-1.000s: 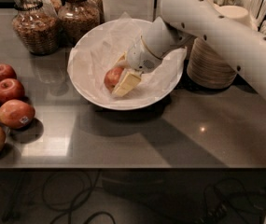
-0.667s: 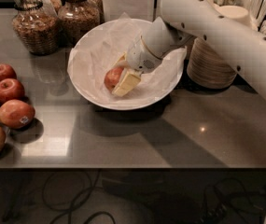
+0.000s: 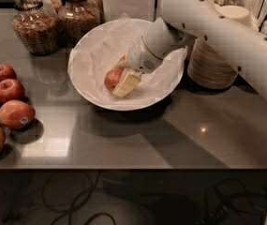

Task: Pick apple from white bowl

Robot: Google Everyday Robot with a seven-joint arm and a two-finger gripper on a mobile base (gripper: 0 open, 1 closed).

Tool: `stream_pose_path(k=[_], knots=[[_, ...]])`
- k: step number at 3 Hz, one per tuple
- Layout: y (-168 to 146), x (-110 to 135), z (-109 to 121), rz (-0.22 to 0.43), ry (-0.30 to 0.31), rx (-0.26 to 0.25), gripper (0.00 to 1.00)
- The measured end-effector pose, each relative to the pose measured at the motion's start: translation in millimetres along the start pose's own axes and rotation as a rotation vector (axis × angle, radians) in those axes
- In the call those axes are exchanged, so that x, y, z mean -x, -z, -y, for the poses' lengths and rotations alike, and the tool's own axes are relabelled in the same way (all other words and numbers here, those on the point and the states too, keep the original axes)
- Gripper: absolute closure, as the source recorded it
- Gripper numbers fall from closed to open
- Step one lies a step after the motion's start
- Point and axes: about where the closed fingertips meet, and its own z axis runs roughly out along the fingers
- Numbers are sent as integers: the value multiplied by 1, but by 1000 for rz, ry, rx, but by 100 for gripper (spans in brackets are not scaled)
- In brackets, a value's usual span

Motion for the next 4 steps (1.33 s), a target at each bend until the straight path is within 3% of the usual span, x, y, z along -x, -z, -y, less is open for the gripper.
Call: stream_pose_path(k=[1,2,4], knots=[[10,13,-1,62,12,-25,100],[37,41,0,136,66,-76,100],[108,79,-1,220,127,-168,100]])
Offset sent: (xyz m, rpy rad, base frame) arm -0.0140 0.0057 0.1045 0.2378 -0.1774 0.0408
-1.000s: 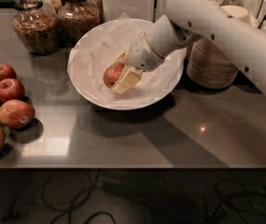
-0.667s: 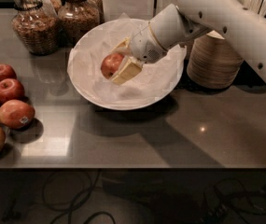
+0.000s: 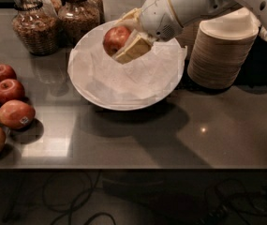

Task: Pick apple from white bowl

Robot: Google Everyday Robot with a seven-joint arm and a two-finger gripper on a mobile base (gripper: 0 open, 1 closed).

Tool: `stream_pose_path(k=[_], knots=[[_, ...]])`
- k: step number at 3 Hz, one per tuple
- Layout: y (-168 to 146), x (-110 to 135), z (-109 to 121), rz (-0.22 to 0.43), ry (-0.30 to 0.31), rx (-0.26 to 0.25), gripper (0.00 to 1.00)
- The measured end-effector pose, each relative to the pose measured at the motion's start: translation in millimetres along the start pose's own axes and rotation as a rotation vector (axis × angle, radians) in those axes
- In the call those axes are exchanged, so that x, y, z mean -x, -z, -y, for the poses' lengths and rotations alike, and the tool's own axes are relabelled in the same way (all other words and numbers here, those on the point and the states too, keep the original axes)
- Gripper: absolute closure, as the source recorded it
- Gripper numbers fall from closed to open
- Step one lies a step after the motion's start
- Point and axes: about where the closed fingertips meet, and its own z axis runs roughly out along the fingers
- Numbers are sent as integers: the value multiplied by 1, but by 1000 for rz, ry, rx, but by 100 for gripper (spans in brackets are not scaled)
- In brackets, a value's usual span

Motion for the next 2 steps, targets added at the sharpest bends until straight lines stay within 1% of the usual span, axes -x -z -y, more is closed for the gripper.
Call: stream_pose_path(k=[1,2], knots=[[45,21,2,46,19,-42,100],[44,21,2,46,19,-42,100]])
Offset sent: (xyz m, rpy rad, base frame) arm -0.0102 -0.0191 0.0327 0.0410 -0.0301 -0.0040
